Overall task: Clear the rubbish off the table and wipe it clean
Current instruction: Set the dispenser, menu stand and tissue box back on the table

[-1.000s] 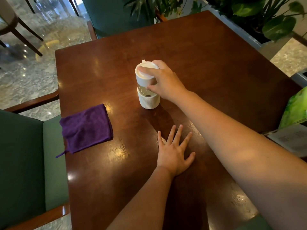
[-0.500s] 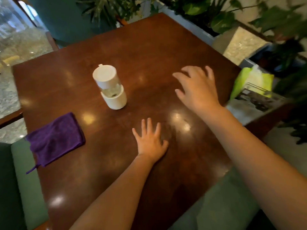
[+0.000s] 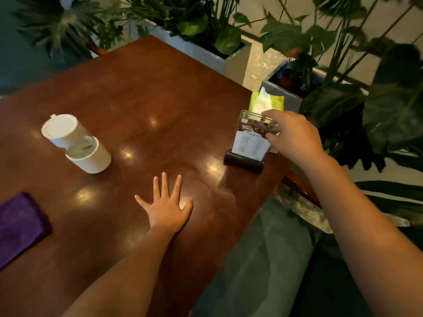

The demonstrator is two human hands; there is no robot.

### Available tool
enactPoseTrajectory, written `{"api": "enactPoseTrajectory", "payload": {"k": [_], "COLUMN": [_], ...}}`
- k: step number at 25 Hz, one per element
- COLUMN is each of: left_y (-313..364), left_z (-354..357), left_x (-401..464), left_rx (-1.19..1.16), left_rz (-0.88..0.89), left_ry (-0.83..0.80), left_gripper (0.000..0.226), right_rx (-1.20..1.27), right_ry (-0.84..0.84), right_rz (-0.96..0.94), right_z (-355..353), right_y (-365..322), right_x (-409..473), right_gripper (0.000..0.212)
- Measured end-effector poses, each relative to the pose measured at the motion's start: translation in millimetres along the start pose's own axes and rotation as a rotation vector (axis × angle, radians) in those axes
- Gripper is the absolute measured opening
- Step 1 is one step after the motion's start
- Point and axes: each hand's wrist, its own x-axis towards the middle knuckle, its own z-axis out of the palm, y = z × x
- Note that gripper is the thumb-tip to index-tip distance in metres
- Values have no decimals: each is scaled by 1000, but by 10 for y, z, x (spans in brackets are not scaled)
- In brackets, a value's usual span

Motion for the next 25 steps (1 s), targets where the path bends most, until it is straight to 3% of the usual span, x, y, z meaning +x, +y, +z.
{"api": "enactPoseTrajectory", "payload": {"k": [4, 13, 18, 25], "left_y": [2, 8, -16, -40], "left_z": [1, -10, -7, 46], "left_x": [0, 7, 24, 37], "left_rx": [13, 13, 18, -17], "left_rz": [-2, -12, 4, 5], "left_ry": [6, 11, -7, 13], "left_gripper": [68, 67, 69, 71], "right_rx": [335, 451, 679, 629], "right_ry": [57, 73, -53, -187], "right_rz": [17, -90, -285, -554], "right_z": [28, 6, 142, 497], "right_y": [86, -106, -641, -1574], "right_x": [-4, 166, 565, 1213], "right_gripper": [27, 23, 27, 24]}}
